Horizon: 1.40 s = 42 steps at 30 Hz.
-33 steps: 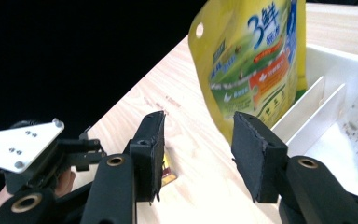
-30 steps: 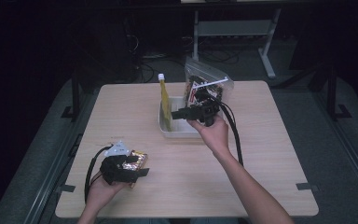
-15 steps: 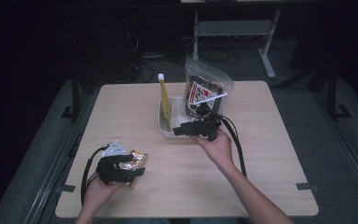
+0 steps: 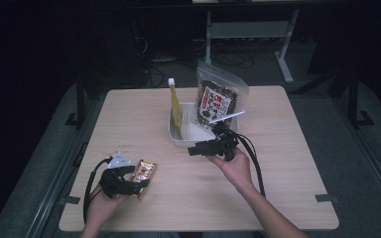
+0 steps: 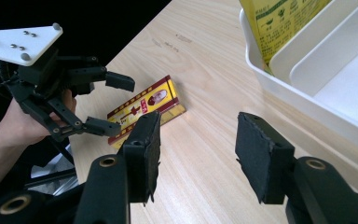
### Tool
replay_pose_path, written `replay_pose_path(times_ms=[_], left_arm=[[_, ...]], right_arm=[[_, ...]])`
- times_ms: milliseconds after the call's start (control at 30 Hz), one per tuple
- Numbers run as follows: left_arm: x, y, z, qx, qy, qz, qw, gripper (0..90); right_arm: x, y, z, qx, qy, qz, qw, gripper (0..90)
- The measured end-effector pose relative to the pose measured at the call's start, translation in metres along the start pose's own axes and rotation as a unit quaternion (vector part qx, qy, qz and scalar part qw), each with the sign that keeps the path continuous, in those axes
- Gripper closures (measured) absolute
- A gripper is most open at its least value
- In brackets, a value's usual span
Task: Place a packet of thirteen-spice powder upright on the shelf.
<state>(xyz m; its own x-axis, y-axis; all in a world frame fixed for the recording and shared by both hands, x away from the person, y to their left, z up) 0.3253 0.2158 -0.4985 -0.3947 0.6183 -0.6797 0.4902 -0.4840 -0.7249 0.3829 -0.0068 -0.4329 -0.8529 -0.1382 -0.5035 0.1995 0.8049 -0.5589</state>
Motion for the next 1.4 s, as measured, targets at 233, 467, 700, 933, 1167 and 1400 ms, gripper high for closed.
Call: replay_pose_path(times_ms=[233, 467, 700, 933, 1167, 1400], left_arm=[[0.008, 0.006, -0.002, -0.014, 0.004, -0.026, 0.9996, 21.7], [0.013, 0.011, -0.002, -0.018, 0.002, -0.042, 0.9989, 23.0], [0.015, 0.014, -0.002, -0.020, 0.001, -0.054, 0.9983, 23.4], [0.016, 0.019, -0.001, -0.025, 0.008, -0.067, 0.9974, 22.9], [0.015, 0.024, 0.003, -0.018, 0.012, -0.082, 0.9964, 29.8], [0.011, 0.024, 0.006, -0.012, 0.022, -0.087, 0.9959, 31.7]], right_arm=[[0.004, 0.002, 0.002, 0.001, 0.001, -0.001, 1.0000, 48.1], [0.007, 0.004, 0.002, 0.000, 0.002, -0.004, 1.0000, 47.3], [0.008, 0.007, 0.001, 0.000, -0.001, -0.008, 1.0000, 46.5], [0.010, 0.009, 0.000, 0.003, 0.000, -0.012, 0.9999, 46.0], [0.011, 0.011, 0.001, 0.006, -0.003, -0.019, 0.9998, 45.0], [0.013, 0.013, 0.001, 0.003, 0.001, -0.034, 0.9994, 40.4]])
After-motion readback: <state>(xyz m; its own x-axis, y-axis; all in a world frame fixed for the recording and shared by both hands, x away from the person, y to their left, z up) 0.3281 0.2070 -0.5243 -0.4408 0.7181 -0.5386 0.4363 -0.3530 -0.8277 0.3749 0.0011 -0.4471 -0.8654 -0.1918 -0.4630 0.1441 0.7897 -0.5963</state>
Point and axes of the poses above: each handheld gripper's, and its own axes: y roughly forward along the jaws, x roughly out of its underside, z roughly to its right, the point moved 9 cm from there along y, roughly forward along the jaws, and after that the axes turned 15 degrees about y, right-handed, at the moved point
